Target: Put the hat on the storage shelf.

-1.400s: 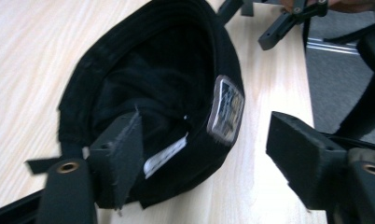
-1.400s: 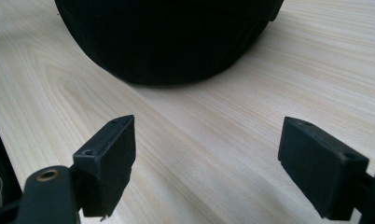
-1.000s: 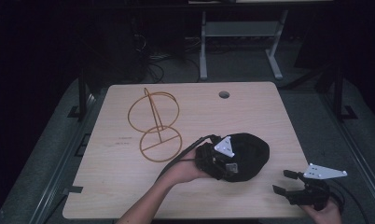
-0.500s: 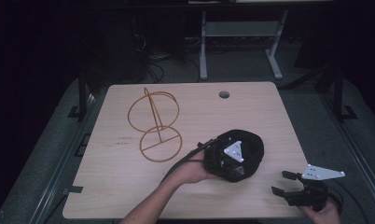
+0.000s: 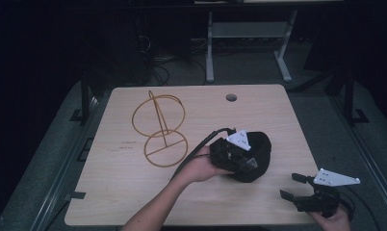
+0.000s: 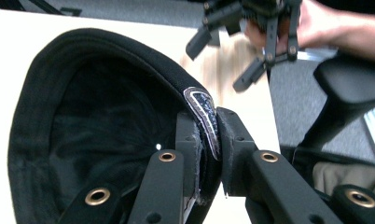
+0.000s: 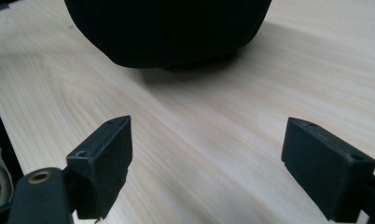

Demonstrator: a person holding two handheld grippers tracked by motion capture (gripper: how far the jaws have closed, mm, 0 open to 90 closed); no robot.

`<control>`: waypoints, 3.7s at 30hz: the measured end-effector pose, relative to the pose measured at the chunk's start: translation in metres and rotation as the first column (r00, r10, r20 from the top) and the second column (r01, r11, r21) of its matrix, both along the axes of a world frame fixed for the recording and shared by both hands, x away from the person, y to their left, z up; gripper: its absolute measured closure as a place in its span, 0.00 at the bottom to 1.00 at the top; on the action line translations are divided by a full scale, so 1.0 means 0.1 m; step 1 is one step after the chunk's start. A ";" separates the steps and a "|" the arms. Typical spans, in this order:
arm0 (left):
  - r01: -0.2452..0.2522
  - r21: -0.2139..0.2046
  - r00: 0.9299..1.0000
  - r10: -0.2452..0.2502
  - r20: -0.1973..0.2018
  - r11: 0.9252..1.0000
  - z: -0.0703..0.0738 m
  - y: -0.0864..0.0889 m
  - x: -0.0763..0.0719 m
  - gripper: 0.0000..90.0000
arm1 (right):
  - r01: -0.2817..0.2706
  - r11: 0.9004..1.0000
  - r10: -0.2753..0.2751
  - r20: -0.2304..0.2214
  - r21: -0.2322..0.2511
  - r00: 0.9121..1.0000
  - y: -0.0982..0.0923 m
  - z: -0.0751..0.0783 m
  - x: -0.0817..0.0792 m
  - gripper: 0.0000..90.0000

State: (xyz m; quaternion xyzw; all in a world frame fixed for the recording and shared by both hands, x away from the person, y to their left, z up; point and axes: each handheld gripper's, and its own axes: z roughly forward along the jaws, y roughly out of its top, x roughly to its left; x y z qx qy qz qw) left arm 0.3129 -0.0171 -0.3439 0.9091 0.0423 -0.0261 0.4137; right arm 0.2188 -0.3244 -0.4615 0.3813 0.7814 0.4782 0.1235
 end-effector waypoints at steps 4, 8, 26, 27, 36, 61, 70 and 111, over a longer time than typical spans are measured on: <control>-0.026 -0.041 1.000 0.026 -0.014 0.999 0.10 0.02 0.05 0.89 | 0.001 1.000 -0.001 0.031 0.016 1.000 0.02 0.06 -0.02 0.16; -0.036 -0.099 0.999 0.032 -0.038 0.994 0.25 0.03 0.09 0.89 | -0.027 0.995 0.022 0.062 0.091 0.998 0.07 0.16 -0.04 0.16; -0.027 -0.195 0.996 0.010 -0.086 0.980 0.41 -0.09 0.03 0.89 | -0.043 0.982 0.002 0.214 0.184 0.977 0.35 0.42 -0.04 0.16; -0.019 -0.196 0.996 0.001 -0.094 0.980 0.40 -0.11 0.01 0.89 | -0.038 0.982 -0.003 0.218 0.184 0.976 0.36 0.42 -0.04 0.16; 0.057 -0.211 0.991 -0.081 -0.107 0.976 0.41 -0.27 -0.15 0.89 | -0.035 0.989 -0.003 0.256 0.142 0.967 0.38 0.38 -0.07 0.34; 0.038 -0.212 0.996 -0.055 -0.074 0.976 0.53 -0.13 -0.15 0.87 | -0.067 0.992 0.031 0.302 0.110 0.953 0.39 0.50 -0.11 0.94; -0.027 -0.137 0.999 0.029 0.015 0.990 0.58 -0.05 -0.21 0.69 | -0.085 0.992 0.058 0.269 0.089 0.961 0.40 0.57 -0.07 0.94; -0.246 -0.064 0.966 0.250 0.071 0.967 -0.08 1.02 -0.35 0.38 | -0.117 0.993 0.115 0.199 -0.004 0.973 0.31 0.94 0.29 0.94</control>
